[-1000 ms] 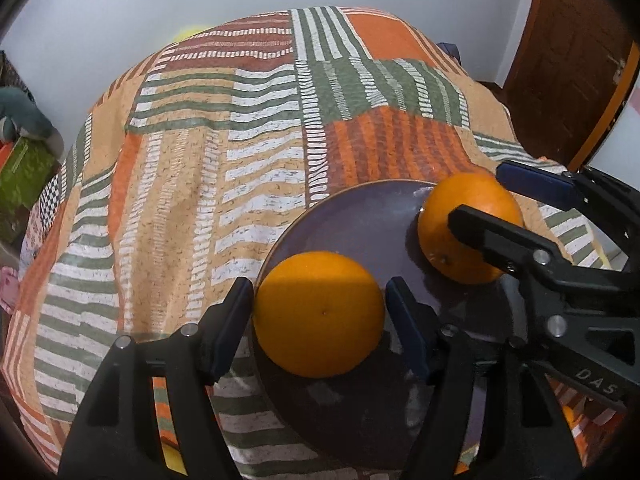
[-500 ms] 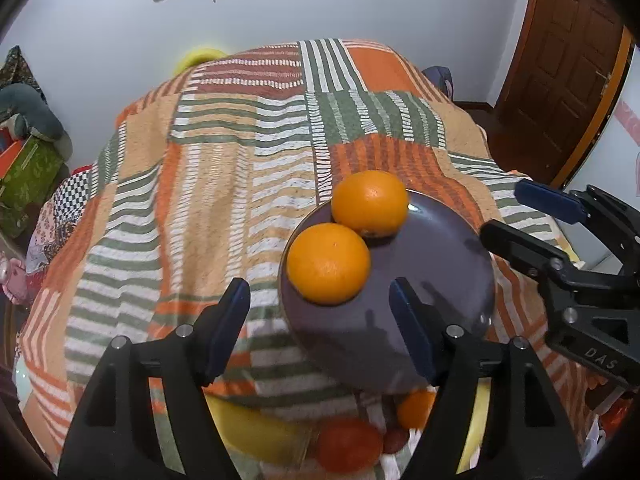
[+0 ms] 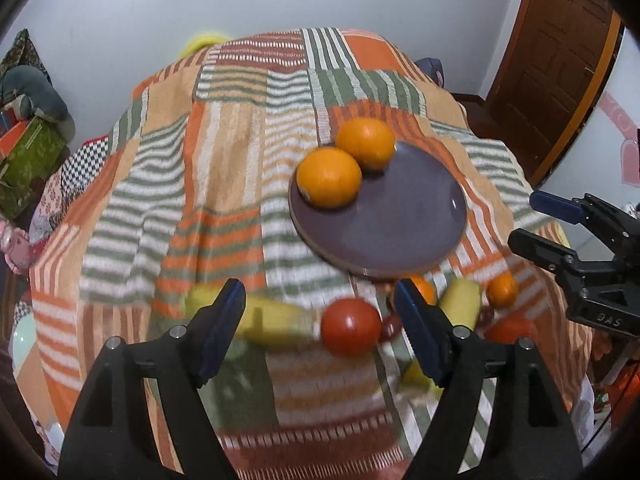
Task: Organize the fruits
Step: 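Open both tools to release the oranges on the plate and withdraw, then grasp a yellow-green cylindrical vegetable piece with the right tool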
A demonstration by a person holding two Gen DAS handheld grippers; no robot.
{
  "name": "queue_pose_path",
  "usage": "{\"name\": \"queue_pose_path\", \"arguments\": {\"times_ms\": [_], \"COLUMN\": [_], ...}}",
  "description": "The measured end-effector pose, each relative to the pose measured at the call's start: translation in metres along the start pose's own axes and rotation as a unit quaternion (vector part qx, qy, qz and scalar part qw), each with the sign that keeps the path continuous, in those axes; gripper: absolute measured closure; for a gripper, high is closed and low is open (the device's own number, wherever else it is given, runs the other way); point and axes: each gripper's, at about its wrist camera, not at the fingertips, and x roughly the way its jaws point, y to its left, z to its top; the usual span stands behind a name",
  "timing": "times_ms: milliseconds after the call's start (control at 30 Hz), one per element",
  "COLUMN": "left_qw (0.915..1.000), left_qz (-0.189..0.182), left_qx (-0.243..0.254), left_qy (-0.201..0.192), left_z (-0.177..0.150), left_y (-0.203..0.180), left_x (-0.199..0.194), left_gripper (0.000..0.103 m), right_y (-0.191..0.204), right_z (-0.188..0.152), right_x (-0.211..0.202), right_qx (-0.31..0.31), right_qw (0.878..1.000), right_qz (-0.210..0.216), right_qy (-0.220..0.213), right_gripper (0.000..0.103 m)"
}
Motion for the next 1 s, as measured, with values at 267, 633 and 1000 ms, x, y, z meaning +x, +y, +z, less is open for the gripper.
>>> {"name": "queue_pose_path", "arguments": {"times_ms": [267, 633, 1000], "left_qw": [0.9991, 0.9967, 0.9957], "left_qz": [-0.001, 0.000, -0.019], "left_qx": [0.011, 0.031, 0.043], "left_qy": [0.040, 0.076, 0.079], "left_z": [-0.034, -0.046, -0.053], "left_y": [-0.005, -0.013, -0.016], "left_x": [0.017, 0.053, 0.043], "left_gripper": [0.025, 0.025, 0.025], "right_y": [-0.007, -0.012, 0.014], "right_z": [-0.032, -0.034, -0.037], "right_x": [0.020, 0.053, 0.054], "right_qx": [0.005, -0.022, -0.067], "right_qw": [0.999, 0.995, 0.993], "right_qz": [-0.026, -0.021, -0.007], "right_qy": [0.047, 0.097, 0.096], "right_gripper": [0.040, 0.040, 0.040]}}
